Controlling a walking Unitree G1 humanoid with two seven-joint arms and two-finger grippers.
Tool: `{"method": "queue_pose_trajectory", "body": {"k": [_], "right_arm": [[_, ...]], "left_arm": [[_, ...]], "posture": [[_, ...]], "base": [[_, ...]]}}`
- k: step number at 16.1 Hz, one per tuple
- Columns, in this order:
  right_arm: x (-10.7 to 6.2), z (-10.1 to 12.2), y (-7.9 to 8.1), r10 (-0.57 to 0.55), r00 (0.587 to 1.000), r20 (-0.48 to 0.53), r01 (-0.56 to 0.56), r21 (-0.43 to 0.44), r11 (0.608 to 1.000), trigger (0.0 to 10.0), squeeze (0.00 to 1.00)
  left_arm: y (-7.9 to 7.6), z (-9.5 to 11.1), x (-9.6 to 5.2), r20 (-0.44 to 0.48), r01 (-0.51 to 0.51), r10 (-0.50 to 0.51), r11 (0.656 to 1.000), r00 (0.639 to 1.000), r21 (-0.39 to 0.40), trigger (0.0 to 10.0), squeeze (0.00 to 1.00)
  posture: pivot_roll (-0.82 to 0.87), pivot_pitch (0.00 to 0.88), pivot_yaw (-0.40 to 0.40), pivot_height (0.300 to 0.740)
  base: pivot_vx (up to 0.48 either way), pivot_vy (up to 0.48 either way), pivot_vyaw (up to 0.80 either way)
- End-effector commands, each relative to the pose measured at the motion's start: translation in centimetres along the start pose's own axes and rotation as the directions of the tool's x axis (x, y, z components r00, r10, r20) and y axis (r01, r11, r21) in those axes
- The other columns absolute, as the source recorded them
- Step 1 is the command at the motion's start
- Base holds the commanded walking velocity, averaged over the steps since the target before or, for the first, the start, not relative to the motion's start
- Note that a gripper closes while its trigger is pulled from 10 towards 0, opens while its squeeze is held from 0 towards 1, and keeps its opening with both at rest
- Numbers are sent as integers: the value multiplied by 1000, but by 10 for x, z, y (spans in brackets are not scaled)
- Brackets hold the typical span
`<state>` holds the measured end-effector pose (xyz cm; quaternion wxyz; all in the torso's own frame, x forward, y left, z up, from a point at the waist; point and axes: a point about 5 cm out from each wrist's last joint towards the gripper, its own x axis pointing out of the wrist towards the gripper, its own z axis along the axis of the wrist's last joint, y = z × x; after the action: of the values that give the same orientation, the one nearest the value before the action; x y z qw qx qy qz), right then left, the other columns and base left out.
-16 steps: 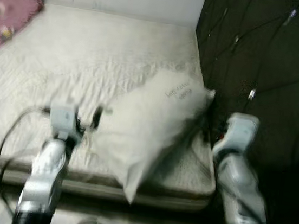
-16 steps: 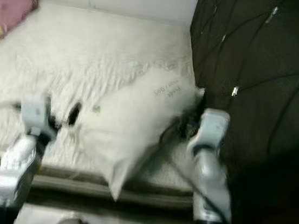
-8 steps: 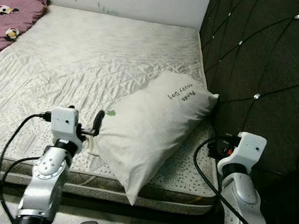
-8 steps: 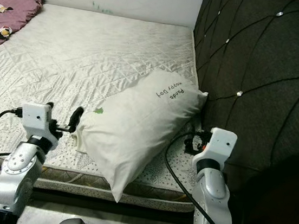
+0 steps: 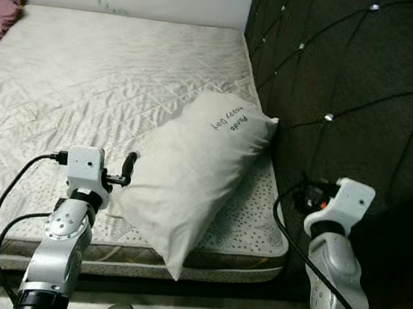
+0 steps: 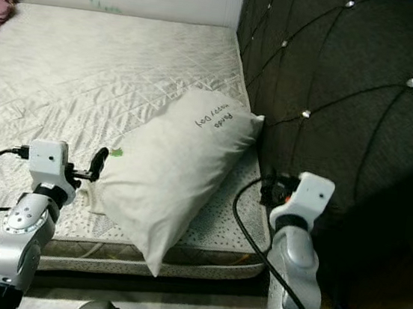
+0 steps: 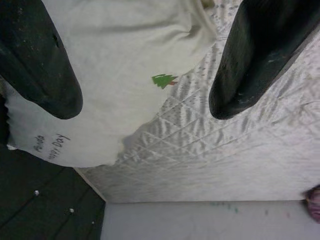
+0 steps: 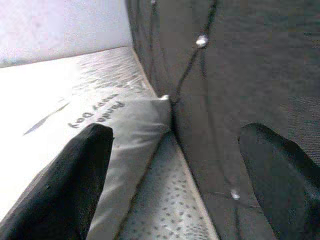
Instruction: Clean up the room
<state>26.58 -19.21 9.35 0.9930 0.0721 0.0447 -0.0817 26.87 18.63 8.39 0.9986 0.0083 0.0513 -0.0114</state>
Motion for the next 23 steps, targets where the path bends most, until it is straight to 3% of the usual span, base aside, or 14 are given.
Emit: {"method": "queue_pose_trajectory", "body": {"k": [1, 4, 6, 7, 10, 23], "right_arm": [[0, -2, 0, -1, 1000, -9, 1, 5, 1000, 10000, 0], [1, -3, 5, 14, 1000, -7, -14, 15, 1000, 10000, 0], [3, -3, 5, 11, 1000, -8, -11, 22, 1000, 10000, 0], [3, -3, 4, 9, 1000, -11, -9, 28, 1000, 10000, 0], [1, -4, 3, 7, 1000, -17, -6, 35, 999, 10000, 0], [1, -6, 3, -4, 1000, -25, 5, 48, 999, 10000, 0]], "left_arm": [[1, 4, 3, 3, -16, 16, 1000, 1000, 2, 10000, 0], [2, 6, 6, -13, -13, 12, 999, 1000, -43, 10000, 0], [2, 10, 6, -11, -30, 30, 1000, 999, -8, 10000, 0], [2, 11, 6, -12, 13, -13, 1000, 1000, 7, 10000, 0], [6, 9, 6, -11, -31, 31, 999, 999, 37, 10000, 0], [9, 12, 8, 46, -90, 88, 994, 995, 66, 10000, 0]], "posture": [[-1, 42, 7, 740], [-5, 52, 11, 740], [-3, 53, 10, 740], [1, 56, 8, 740], [-2, 60, 8, 740], [-2, 54, 9, 740]], "base": [[0, 0, 0], [0, 0, 0], [0, 0, 0], [0, 0, 0], [0, 0, 0], [0, 0, 0]]}}
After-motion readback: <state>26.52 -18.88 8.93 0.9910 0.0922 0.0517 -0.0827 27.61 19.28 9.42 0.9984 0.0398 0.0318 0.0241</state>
